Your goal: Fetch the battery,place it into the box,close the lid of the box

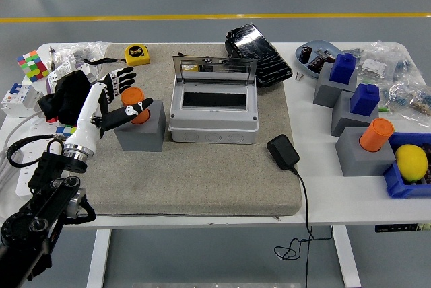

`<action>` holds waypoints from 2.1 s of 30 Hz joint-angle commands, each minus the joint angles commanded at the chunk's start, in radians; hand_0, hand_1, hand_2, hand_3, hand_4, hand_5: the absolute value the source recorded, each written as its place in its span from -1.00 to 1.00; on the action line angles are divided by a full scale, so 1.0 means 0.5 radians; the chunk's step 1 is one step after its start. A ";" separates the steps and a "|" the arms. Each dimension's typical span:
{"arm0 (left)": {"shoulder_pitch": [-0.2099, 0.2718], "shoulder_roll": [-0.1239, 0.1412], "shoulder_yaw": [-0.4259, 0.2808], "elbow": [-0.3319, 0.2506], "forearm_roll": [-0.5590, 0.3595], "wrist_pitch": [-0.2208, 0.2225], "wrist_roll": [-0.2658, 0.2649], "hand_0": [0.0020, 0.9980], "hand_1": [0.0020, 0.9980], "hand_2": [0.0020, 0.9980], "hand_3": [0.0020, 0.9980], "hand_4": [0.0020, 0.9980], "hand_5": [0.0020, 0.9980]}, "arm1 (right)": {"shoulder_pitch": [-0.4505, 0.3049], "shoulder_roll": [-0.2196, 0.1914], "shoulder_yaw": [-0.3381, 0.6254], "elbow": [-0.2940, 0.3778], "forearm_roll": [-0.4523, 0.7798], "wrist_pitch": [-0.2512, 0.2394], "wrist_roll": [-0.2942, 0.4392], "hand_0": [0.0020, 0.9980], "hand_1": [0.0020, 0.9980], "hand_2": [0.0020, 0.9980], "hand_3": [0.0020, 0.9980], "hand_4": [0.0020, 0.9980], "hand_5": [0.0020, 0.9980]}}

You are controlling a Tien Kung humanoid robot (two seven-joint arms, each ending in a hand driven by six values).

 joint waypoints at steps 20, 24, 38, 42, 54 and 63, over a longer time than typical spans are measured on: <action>-0.066 -0.075 0.075 0.188 -0.272 0.049 -0.229 -0.23 -0.22 -0.28 -0.14 0.80 -1.00 | 0.003 -0.001 -0.025 0.000 0.007 0.003 0.001 0.33 0.31 0.37 0.21 1.00 0.18; -0.090 -0.088 0.088 0.228 -0.333 0.059 -0.281 -0.38 -0.37 -0.43 -0.29 0.56 -1.00 | 0.001 -0.004 -0.025 0.000 0.003 0.003 0.002 0.33 0.31 0.37 0.21 1.00 0.18; -0.143 -0.143 0.104 0.337 -0.487 0.061 -0.431 -0.57 -0.61 -0.61 -0.53 0.19 -1.00 | -0.005 0.003 -0.046 0.000 0.024 0.001 0.016 0.33 0.31 0.37 0.21 1.00 0.18; -0.152 -0.143 0.106 0.322 -0.496 0.065 -0.451 -0.62 -0.67 -0.64 -0.55 0.15 -1.00 | -0.007 0.004 -0.033 0.000 0.016 -0.003 0.021 0.33 0.31 0.37 0.21 1.00 0.18; -0.154 -0.142 0.146 0.156 -0.329 0.120 -0.396 -0.63 -0.70 -0.66 -0.58 0.08 -1.00 | -0.008 0.011 -0.054 0.000 0.043 -0.014 0.056 0.31 0.30 0.36 0.20 1.00 0.18; -0.304 -0.011 0.396 -0.172 0.303 0.204 -0.043 -0.64 -0.71 -0.66 -0.58 0.08 -1.00 | -0.004 0.004 -0.034 0.000 0.039 -0.024 0.061 0.31 0.30 0.36 0.20 1.00 0.18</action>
